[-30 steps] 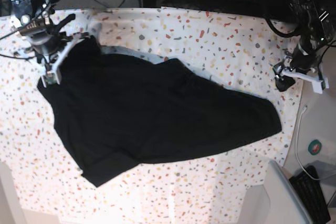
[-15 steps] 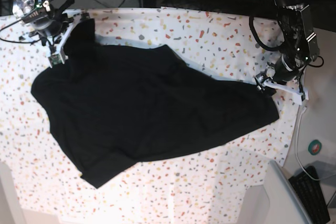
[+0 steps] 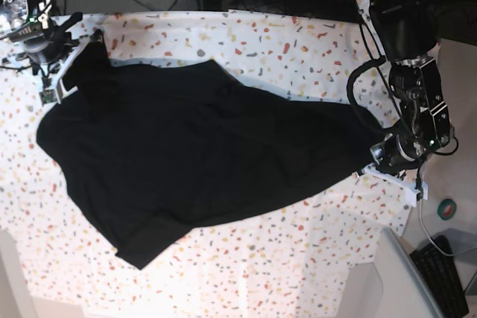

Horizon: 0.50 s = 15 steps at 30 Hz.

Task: Layout the t-shirt on the table in an organized manner, then fold the t-shirt properly
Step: 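Grasp the shirt hem with the left gripper and pull it away from the right gripper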

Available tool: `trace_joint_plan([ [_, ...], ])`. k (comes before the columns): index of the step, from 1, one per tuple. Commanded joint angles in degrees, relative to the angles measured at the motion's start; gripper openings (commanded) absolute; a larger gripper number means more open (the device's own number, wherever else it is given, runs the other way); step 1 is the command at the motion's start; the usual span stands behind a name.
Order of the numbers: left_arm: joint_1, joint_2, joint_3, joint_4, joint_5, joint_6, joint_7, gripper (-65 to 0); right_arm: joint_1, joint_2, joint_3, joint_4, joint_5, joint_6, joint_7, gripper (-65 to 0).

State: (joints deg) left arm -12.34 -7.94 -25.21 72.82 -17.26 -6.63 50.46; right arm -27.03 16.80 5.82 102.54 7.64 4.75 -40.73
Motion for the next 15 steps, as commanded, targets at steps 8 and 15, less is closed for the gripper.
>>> trace_joint_plan([
  [8,-8.2,0.9,10.0,-16.9,11.6,-0.5,5.9,-65.0,1.1,0.4,0.3,0.7,-0.1,-0.3,0.7,-65.0],
  [15,-18.8,0.8,26.5,-38.7,12.0,-0.5,-8.7,-65.0,5.0,1.3,0.6,-2.3,-0.2,-0.3,0.7,-65.0],
])
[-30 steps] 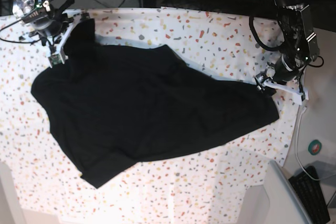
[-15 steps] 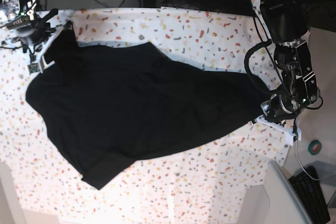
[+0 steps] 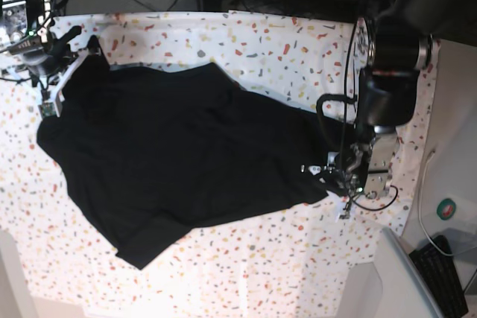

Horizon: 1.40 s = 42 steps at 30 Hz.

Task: Layout the t-shirt on the table in an organized manner, then fold the t-shirt properly

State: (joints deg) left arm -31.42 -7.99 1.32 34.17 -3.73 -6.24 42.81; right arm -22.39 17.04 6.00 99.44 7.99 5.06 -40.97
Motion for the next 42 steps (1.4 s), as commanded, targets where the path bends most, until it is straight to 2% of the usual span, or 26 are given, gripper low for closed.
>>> trace_joint_plan([
  [1,-2.7,1.0,2.5,-5.2,-1.5,-0.9,-4.2,-65.0,1.2,2.3,0.5,0.2,-0.6,-0.6,0.9,-65.0],
  [5,-13.3,4.3,9.8,-22.6,-1.6,-0.8,-18.2,-65.0,4.6,4.1,0.5,-0.6,-0.6,-0.6,0.4,-65.0],
  [7,-16.8,5.4,11.0,-25.9,-1.8,-0.4,-23.1,-65.0,6.0,5.5,0.5,-0.2,-0.6,-0.6,-1.7,-65.0],
  [11,-19.8,7.0,11.6,-24.5,-1.8,7.8,-28.3,-65.0,6.8,6.5,0.5,3.1,-0.6,-0.6,-3.7,-65.0],
  [16,-20.7,8.4,11.0,-18.8,-2.0,8.2,-27.2,-65.0,9.0,6.7,0.5,4.3,-0.6,-0.6,-3.8,-65.0],
  [18,-20.1,8.3,10.6,-14.7,-3.0,8.2,-23.6,-65.0,11.8,6.4,0.5,1.7,-0.6,-0.6,-3.8,-65.0],
  [20,-19.2,7.4,7.5,-10.2,-7.0,8.2,-19.3,-65.0,16.5,6.2,0.5,-2.4,-0.6,-0.6,-3.9,-65.0],
  [23,-13.6,3.1,1.4,0.8,-14.3,8.1,-11.7,-65.0,21.6,6.1,0.5,-9.0,-0.6,-0.6,-3.9,-65.0],
  [27,2.1,-4.2,-4.8,23.8,-24.1,8.1,-3.9,-65.0,25.0,6.1,0.5,-17.0,-0.6,-0.6,-3.9,-65.0],
  [30,15.0,-9.2,-8.0,38.9,-29.3,8.1,-3.0,-65.0,24.1,6.1,0.5,-18.3,-0.4,-0.6,-4.5,-65.0],
  [34,29.9,-13.9,-15.6,48.6,-35.1,8.0,-3.3,-65.0,19.9,5.2,0.5,-11.7,-0.2,-0.6,-12.6,-65.0],
  [35,33.7,-14.5,-18.7,49.7,-36.6,8.0,-3.4,-65.0,17.9,4.2,0.5,-8.1,-0.2,-0.6,-13.1,-58.4],
  [36,36.7,-14.7,-21.8,50.4,-37.8,7.3,-3.4,-65.0,15.4,3.5,1.0,-3.8,-0.3,-0.6,-12.8,-47.9],
  [38,41.8,-14.6,-29.1,50.7,-39.5,3.0,-3.4,-65.0,10.0,1.0,2.9,4.6,-0.4,-0.6,-9.6,-30.6],
  [39,43.9,-14.3,-32.1,50.7,-39.7,0.5,-3.4,-65.0,7.7,-0.6,2.8,7.7,-0.5,-0.6,-7.1,-27.0],
  [41,47.5,-12.7,-38.6,50.3,-39.8,-4.4,-3.4,-65.0,3.3,-3.6,0.8,12.5,-0.3,-0.4,-3.3,-26.1],
  [42,48.8,-11.7,-41.1,50.3,-39.7,-6.3,-3.4,-65.0,2.2,-4.7,-1.0,13.5,-0.2,-0.1,-3.4,-26.1],
])
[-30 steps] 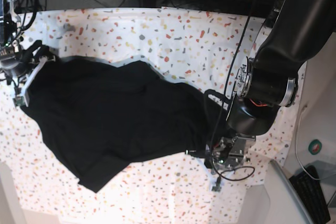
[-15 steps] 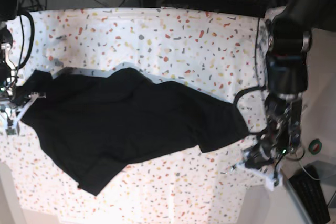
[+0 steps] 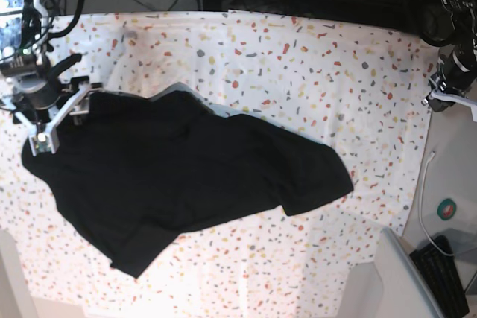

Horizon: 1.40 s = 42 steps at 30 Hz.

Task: Layout the t-shirt on the table in an organized manner, then fold the t-shirt properly

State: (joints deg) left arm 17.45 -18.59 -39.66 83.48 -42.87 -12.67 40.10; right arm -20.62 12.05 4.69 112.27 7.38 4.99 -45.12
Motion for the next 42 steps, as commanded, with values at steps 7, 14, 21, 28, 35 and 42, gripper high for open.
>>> trace_joint_plan([
  [7,4.1,1.6,-8.0,1.1,-0.6,-6.5,-0.7,-65.0,-0.1,-10.3,-6.1,-5.0,0.5,9.7,0.4,-26.1],
  [14,4.4,1.5,-8.3,0.8,-0.6,-6.5,-0.7,-65.0,0.8,-17.5,2.3,-14.2,10.4,11.3,2.3,-26.1],
  [21,4.7,1.4,-8.0,0.8,-0.6,-6.5,-0.7,-65.0,3.6,-16.4,7.2,-21.9,27.9,11.3,2.3,-26.1],
  [28,4.8,1.4,-7.9,0.8,-0.6,-6.5,-0.6,-65.0,8.7,-16.5,7.8,-28.9,29.2,11.3,2.3,-26.1],
  [35,4.8,1.4,-7.9,0.7,-0.6,-6.5,-0.6,-65.0,11.2,-16.8,7.3,-31.5,29.2,11.3,2.3,-29.1],
  [42,4.6,1.7,-7.8,0.6,-0.4,-6.4,-0.6,-65.0,11.0,-16.9,7.3,-28.2,29.2,16.9,1.8,-65.0],
])
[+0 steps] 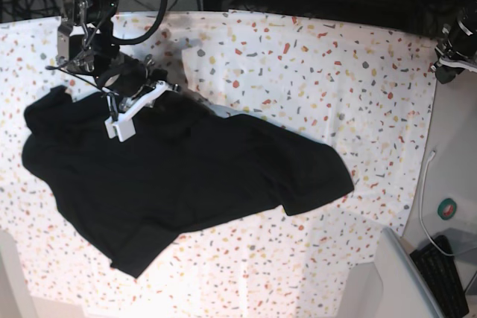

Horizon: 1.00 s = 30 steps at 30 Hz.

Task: Layout the t-shirt on the table in an organized manner, then fold the t-shirt properly

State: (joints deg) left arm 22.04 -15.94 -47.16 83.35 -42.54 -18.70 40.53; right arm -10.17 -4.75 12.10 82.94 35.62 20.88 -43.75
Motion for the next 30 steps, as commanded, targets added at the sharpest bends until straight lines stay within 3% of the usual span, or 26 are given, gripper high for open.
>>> trace_joint_plan([
  [1,-0.2,-0.9,-0.2,0.7,0.0,-0.3,-1.0,-65.0,0.5,-0.1,-0.1,1.8,1.0,1.0,0.3,-65.0],
  [6,-3.3,-0.5,5.4,0.8,11.1,-0.3,-1.1,-65.0,-0.7,-1.7,-0.1,10.0,1.0,1.3,-9.0,-65.0],
  [9,-6.9,1.7,8.6,0.8,17.1,-0.3,-1.2,-65.0,-1.8,-2.4,-0.2,16.7,1.7,1.4,-15.6,-65.0],
  [13,-12.4,4.7,11.1,0.7,24.7,-0.4,-1.2,-65.0,-1.6,-2.1,-0.1,25.9,10.8,1.0,-21.8,-65.0],
  [16,-15.4,6.0,14.7,0.7,28.3,-0.4,-1.2,-65.0,1.4,-0.2,0.0,28.4,14.0,0.9,-23.1,-65.0],
  [19,-17.9,6.5,18.5,0.7,30.9,-0.2,-1.2,-65.0,5.4,0.4,0.3,28.1,13.4,0.8,-23.0,-65.0],
  [26,-20.7,6.6,22.6,0.7,31.0,-0.2,-1.2,-65.0,12.4,0.5,0.4,25.3,5.7,0.8,-22.5,-65.0],
  [30,-19.9,6.6,22.4,0.7,30.8,-0.3,-1.2,-65.0,16.2,0.2,0.4,12.9,0.4,0.8,-19.9,-65.0],
])
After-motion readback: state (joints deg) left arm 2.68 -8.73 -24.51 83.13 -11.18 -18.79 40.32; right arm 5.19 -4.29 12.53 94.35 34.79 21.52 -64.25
